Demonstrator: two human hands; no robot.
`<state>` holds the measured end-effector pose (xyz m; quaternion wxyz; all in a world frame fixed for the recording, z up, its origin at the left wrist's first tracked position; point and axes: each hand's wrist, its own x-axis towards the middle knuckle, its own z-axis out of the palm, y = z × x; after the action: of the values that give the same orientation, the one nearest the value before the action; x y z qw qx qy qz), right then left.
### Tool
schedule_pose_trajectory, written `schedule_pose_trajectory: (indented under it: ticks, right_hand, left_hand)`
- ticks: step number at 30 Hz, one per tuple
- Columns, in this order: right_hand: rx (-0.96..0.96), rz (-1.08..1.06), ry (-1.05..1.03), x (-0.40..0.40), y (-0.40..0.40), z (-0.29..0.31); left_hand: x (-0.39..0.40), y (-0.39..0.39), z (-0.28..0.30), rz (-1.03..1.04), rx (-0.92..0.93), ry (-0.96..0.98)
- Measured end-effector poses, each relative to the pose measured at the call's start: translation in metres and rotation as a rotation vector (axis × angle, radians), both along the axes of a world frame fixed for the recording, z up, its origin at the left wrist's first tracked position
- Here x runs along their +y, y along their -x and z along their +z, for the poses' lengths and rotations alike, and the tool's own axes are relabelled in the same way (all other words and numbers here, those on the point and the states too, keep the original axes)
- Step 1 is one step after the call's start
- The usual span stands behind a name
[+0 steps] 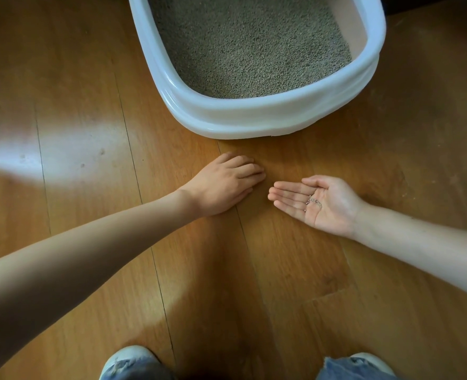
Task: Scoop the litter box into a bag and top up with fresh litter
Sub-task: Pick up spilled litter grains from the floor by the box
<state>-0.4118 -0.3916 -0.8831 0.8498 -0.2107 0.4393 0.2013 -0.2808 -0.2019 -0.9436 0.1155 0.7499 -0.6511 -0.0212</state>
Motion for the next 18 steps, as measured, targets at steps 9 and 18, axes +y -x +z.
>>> schedule_pose_trajectory:
  ticks: [9, 18]
  right_hand:
    - [0.008, 0.02, 0.001, 0.003, 0.0, 0.001]
    - [0.009, 0.033, -0.003, 0.005, -0.002, 0.001]
  left_hand:
    - [0.018, 0.0, 0.001, 0.038, 0.109, 0.085]
    - [0.012, -0.006, 0.001, 0.245, 0.243, 0.069]
